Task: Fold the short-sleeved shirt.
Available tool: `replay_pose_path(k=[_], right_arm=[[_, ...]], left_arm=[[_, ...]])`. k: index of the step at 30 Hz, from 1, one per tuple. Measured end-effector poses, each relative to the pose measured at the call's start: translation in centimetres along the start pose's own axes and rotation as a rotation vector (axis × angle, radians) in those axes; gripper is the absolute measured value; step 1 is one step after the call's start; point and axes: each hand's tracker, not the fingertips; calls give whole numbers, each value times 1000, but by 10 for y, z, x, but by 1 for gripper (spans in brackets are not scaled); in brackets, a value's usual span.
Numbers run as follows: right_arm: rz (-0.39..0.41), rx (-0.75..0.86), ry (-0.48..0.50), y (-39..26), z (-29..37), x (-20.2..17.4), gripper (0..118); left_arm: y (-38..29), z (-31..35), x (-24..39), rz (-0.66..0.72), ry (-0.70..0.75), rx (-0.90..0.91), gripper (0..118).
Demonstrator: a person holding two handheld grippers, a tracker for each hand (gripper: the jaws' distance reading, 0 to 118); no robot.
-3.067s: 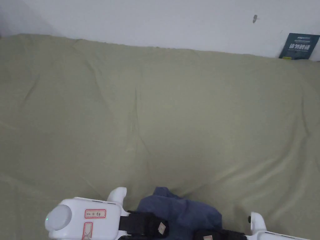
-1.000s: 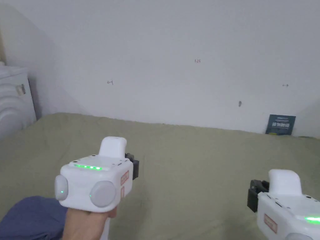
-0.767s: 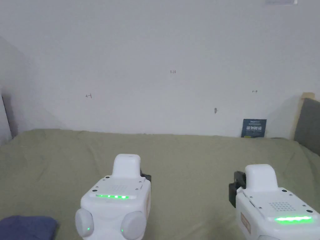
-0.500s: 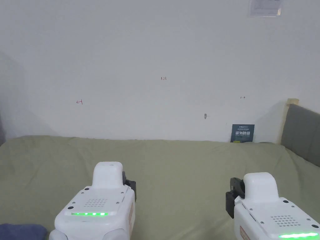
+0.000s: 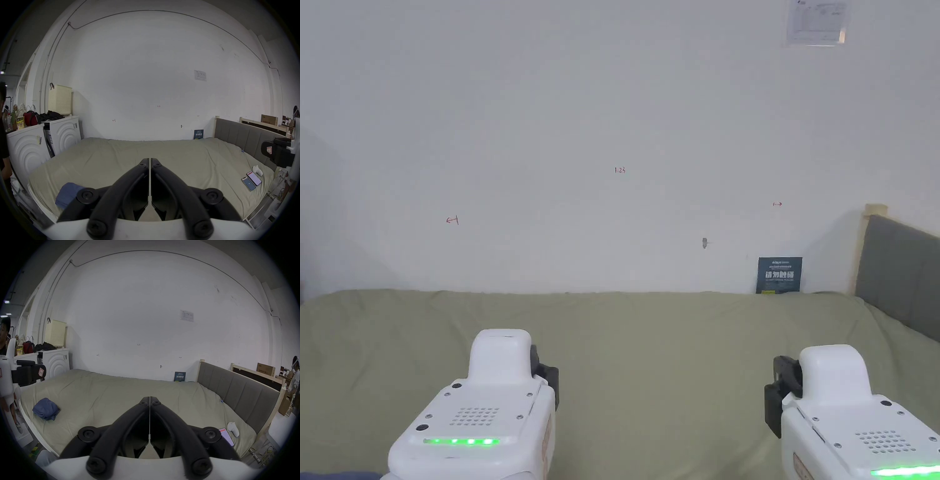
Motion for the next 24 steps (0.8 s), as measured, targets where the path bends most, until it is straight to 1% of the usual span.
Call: replay_pose_path(k=[1,2,3,4,5,6,7,8,10,15,19,22,24], right_arm=[[-3,0,1,1,-1,2,2],[-10,4,-3,2,-2,3,20],[-18,2,-5,3,-5,5,53],[-18,-21,-15,4,-10,6,99],[-20,-37,-16,3,-12,6,118],[-20,25,-30,2,-3,7,118],[-22,21,-27,4,-1,7,118],[-20,18,-26,6,0,7,118],[-13,11,-32,7,1,6,118],[-3,0,-23,1,-7,5,118],[-8,-4,-26,1,-7,7,118],[-18,-10,-20,1,-8,8,118],[-15,-15,-25,0,-11,8,118]], left_arm=[[-1,-2,0,-5,-4,-2,1],[-1,-3,-1,-9,-4,-1,9],[1,-6,-1,-8,14,-16,22],[0,-8,-1,-5,35,-15,53],[-1,-11,-3,3,44,-23,108],[-1,-8,-9,29,41,-99,118],[-1,-9,-14,41,-2,6,118],[0,-9,-17,38,30,-30,118],[-2,-11,-11,13,39,-22,118],[-2,-11,-11,-7,7,-16,118],[-1,-19,-10,-50,41,-64,118],[-1,-18,-16,-12,-17,-80,118],[1,-16,-18,17,-14,-76,118]])
